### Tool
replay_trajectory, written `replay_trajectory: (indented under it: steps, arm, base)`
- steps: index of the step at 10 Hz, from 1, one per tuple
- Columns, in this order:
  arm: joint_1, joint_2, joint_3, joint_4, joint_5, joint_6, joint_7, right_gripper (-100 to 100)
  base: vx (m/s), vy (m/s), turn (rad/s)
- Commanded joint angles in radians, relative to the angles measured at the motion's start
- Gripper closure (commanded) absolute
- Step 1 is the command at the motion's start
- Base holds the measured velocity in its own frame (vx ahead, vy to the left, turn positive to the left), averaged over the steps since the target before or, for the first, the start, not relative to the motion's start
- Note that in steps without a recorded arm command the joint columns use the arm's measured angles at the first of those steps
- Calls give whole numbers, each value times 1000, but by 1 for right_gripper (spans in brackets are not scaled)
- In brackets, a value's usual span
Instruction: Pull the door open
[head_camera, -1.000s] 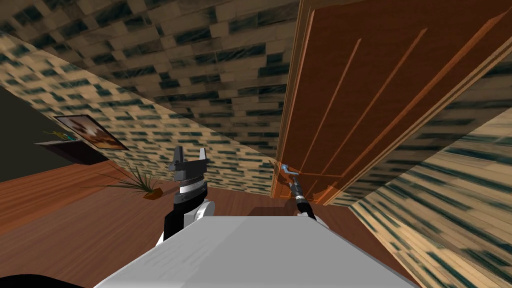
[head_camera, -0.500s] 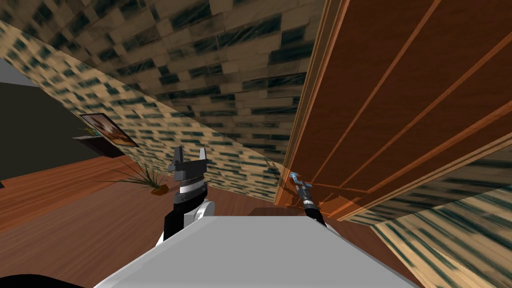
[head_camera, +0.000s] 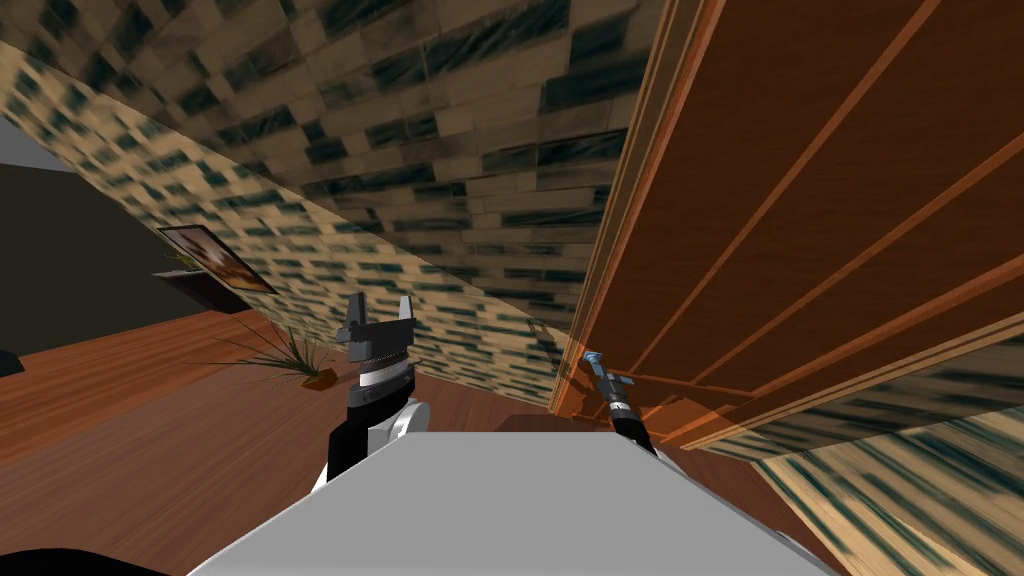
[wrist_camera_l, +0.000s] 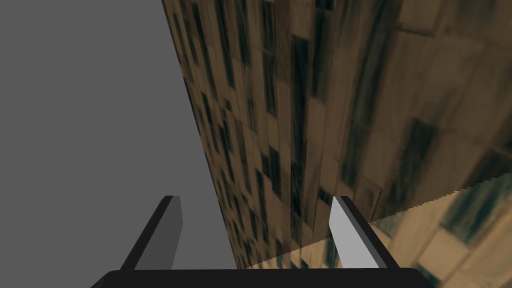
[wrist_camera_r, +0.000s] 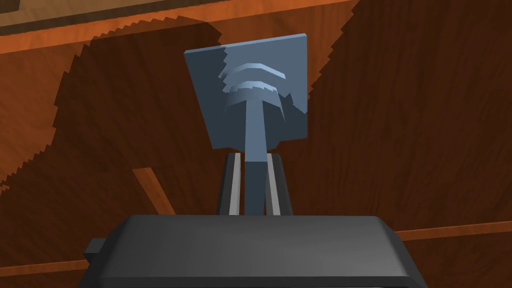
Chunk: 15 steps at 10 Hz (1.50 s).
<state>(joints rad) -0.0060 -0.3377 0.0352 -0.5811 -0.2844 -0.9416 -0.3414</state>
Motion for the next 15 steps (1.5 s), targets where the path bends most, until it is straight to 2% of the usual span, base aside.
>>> replay_trajectory:
  steps: [1, 3, 12, 13, 14, 15]
  arm:
    - [2, 2, 2, 1, 1, 1, 0, 100]
    - [2, 2, 2, 1, 1, 1, 0, 100]
    - [69, -82, 97, -10, 45, -85, -112, 100]
    - [73, -87, 104, -11, 48, -92, -119, 100]
    - [72, -84, 98, -17, 45, -81, -112, 100]
    - [88, -94, 111, -10, 47, -107, -126, 100]
  base:
    - [-23, 4, -1]
    - [-6, 1, -1]
    - [-185, -45, 120]
    - [-208, -57, 86]
    - [-89, -19, 17]
    - [-124, -27, 167]
